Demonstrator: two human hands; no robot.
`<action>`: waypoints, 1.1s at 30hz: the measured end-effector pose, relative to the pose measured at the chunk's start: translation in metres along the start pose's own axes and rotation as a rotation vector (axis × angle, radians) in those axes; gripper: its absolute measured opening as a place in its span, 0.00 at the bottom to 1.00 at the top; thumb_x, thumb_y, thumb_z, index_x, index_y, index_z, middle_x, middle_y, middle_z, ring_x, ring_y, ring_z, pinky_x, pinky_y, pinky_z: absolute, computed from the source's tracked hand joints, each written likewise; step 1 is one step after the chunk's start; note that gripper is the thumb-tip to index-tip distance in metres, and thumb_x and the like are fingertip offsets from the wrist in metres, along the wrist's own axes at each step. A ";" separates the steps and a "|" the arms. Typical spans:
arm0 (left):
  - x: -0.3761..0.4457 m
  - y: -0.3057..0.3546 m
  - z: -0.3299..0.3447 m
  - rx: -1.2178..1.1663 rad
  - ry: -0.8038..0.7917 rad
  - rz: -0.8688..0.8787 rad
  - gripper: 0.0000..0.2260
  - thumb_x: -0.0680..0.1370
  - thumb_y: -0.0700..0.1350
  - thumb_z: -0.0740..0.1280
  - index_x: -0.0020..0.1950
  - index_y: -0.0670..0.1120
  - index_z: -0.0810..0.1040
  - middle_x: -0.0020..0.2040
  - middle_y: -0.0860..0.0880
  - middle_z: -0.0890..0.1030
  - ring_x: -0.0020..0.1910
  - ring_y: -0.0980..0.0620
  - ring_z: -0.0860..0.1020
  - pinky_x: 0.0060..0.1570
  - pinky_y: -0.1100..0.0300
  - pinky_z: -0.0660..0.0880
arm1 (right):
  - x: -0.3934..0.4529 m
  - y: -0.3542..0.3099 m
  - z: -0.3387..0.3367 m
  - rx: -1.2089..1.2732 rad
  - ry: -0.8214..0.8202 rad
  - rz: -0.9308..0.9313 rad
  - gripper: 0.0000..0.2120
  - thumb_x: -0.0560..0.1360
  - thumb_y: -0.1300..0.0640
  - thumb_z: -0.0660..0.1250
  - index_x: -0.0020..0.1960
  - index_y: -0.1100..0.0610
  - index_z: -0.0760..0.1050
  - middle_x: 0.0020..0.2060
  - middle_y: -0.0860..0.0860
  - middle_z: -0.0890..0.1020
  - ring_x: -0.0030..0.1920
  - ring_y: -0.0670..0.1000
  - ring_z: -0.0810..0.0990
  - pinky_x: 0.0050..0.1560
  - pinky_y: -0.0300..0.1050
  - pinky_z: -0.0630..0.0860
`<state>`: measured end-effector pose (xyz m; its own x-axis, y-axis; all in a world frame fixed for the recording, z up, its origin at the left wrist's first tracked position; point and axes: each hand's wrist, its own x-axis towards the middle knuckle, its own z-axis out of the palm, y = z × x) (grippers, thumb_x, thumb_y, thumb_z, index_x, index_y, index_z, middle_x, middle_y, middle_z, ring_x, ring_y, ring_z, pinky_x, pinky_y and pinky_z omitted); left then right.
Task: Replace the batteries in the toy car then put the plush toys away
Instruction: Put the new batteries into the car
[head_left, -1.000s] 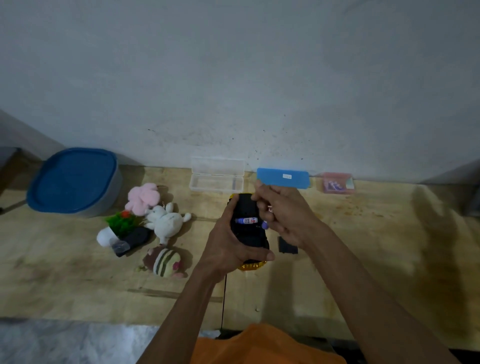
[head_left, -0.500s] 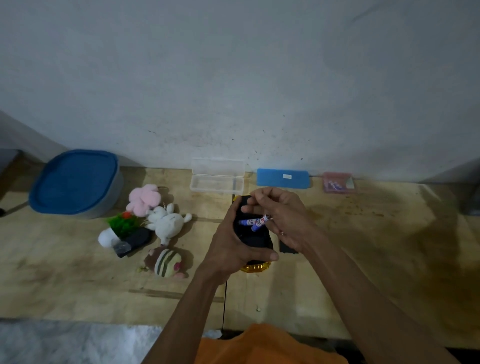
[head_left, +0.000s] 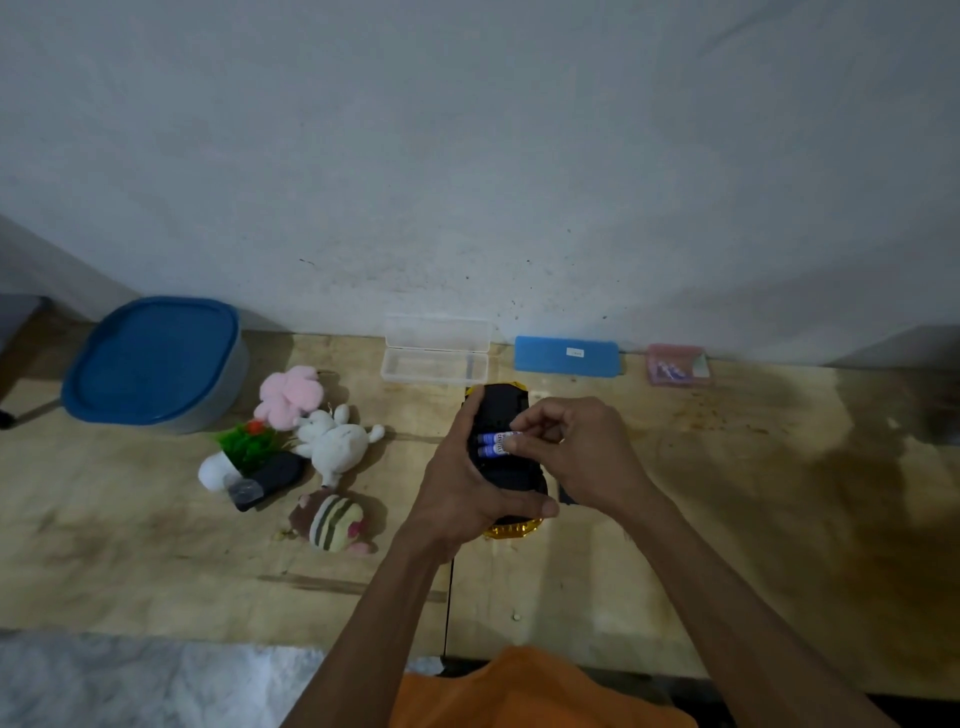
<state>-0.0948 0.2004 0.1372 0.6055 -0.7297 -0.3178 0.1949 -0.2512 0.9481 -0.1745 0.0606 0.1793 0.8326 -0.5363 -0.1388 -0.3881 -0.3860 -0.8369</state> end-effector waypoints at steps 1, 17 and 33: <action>0.000 0.000 0.000 0.002 0.002 -0.001 0.63 0.52 0.39 0.87 0.80 0.60 0.57 0.71 0.59 0.73 0.66 0.55 0.77 0.59 0.50 0.80 | 0.000 0.001 0.000 -0.073 0.001 0.000 0.10 0.68 0.52 0.79 0.48 0.52 0.84 0.39 0.43 0.82 0.36 0.39 0.78 0.36 0.29 0.73; 0.000 0.001 -0.001 0.080 0.015 0.002 0.66 0.46 0.51 0.88 0.78 0.65 0.56 0.71 0.60 0.72 0.67 0.52 0.75 0.62 0.47 0.78 | 0.002 -0.017 0.003 -0.201 -0.077 -0.122 0.08 0.75 0.52 0.72 0.53 0.51 0.79 0.42 0.42 0.80 0.39 0.37 0.77 0.39 0.28 0.71; -0.002 0.006 -0.005 0.037 -0.033 0.051 0.58 0.52 0.39 0.87 0.76 0.60 0.64 0.66 0.56 0.79 0.65 0.52 0.78 0.62 0.43 0.78 | 0.005 -0.021 0.003 -0.243 -0.096 -0.345 0.09 0.74 0.57 0.74 0.54 0.53 0.82 0.45 0.49 0.86 0.43 0.45 0.83 0.47 0.43 0.80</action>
<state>-0.0910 0.2041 0.1439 0.5878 -0.7627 -0.2698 0.1354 -0.2360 0.9623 -0.1607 0.0682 0.1943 0.9584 -0.2771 0.0689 -0.1531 -0.7022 -0.6953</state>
